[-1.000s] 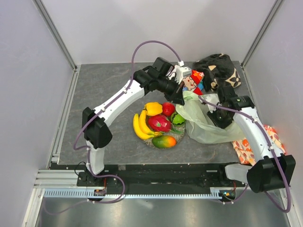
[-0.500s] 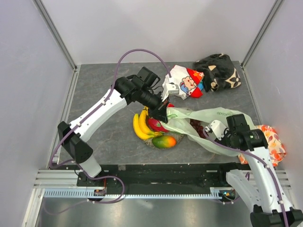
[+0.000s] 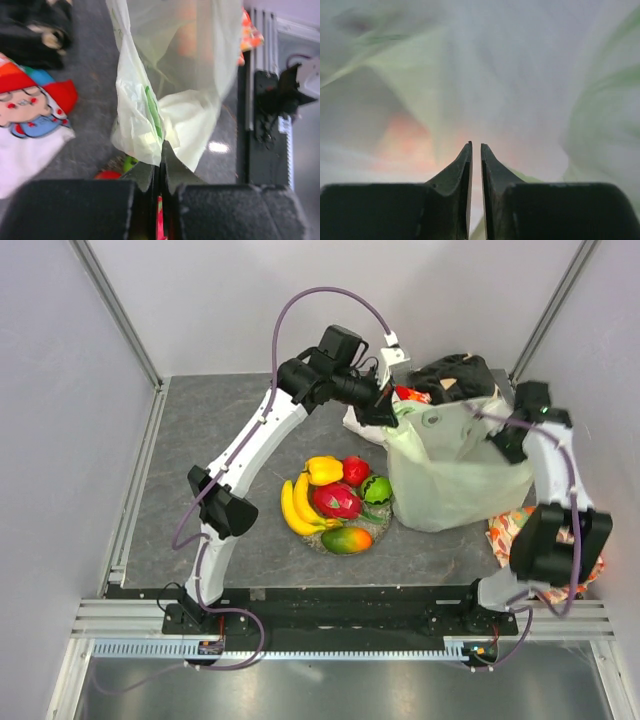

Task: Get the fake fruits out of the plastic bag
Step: Adjust the plastic bag at the center of the board.

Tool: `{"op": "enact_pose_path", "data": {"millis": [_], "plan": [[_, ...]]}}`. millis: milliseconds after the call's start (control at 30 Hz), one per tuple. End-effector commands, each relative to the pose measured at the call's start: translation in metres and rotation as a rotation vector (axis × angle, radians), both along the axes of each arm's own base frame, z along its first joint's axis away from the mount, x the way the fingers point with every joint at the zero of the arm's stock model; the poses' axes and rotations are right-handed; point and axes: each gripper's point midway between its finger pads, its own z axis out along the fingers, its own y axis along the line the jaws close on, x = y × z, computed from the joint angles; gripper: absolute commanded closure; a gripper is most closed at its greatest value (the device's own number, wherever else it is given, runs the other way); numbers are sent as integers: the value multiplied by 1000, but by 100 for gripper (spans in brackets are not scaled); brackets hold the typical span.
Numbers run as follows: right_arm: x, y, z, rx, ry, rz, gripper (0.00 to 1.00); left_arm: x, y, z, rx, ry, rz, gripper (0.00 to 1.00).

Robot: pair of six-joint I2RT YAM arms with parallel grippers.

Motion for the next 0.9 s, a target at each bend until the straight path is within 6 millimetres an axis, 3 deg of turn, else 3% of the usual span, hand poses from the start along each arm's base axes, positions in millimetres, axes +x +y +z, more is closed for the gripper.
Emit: {"op": "enact_pose_path", "data": {"millis": [0, 33, 67, 100, 133, 233, 300, 333, 367, 400, 433, 467, 500, 533, 567, 667, 700, 767, 833, 867], "plan": [[76, -98, 62, -57, -246, -232, 84, 33, -10, 85, -272, -184, 110, 98], [86, -107, 66, -41, -271, -255, 85, 37, -14, 105, -335, -241, 107, 98], [91, -111, 83, -25, -318, -271, 84, 33, -14, 137, -399, -289, 100, 98], [100, -117, 122, -23, -424, -286, 84, 32, -14, 150, -427, -317, 98, 98], [104, -110, 142, 6, -481, -269, 84, 32, -12, 171, -471, -372, 105, 98], [93, -82, 196, 83, -613, -211, 82, 21, -6, 198, -524, -450, 92, 98], [68, -57, 200, 131, -617, -166, 82, 4, 0, 200, -517, -442, 36, 98], [57, -47, 193, 159, -602, -147, 82, -2, 1, 194, -501, -419, 20, 98], [44, -40, 183, 169, -578, -144, 82, -10, 4, 170, -441, -339, 5, 98], [17, -27, 150, 191, -507, -149, 82, -18, 5, 153, -409, -284, -23, 98], [1, -21, 129, 192, -453, -134, 83, -24, 7, 134, -369, -224, -34, 98], [-27, -13, 75, 213, -317, -153, 83, -35, 13, 97, -297, -124, -42, 98], [-48, -6, 64, 198, -289, -141, 84, -43, 16, 73, -258, -60, -56, 98], [-67, -3, 40, 201, -203, -150, 86, -51, 20, 53, -221, -22, -68, 98], [-93, -3, 1, 192, -72, -190, 86, -61, 25, 9, -145, 68, -72, 98], [-141, 5, -64, 209, 151, -203, 82, -82, 38, -55, 12, 159, -73, 98], [-148, 6, -74, 214, 194, -204, 80, -89, 44, -78, 83, 229, -75, 98], [-151, 9, -80, 226, 202, -191, 76, -97, 47, -93, 126, 295, -83, 99], [-147, 20, -73, 287, 191, -165, 60, -102, 47, -97, 131, 300, -95, 98], [-135, 21, -56, 305, 154, -137, 52, -101, 46, -96, 130, 284, -94, 98]]}}
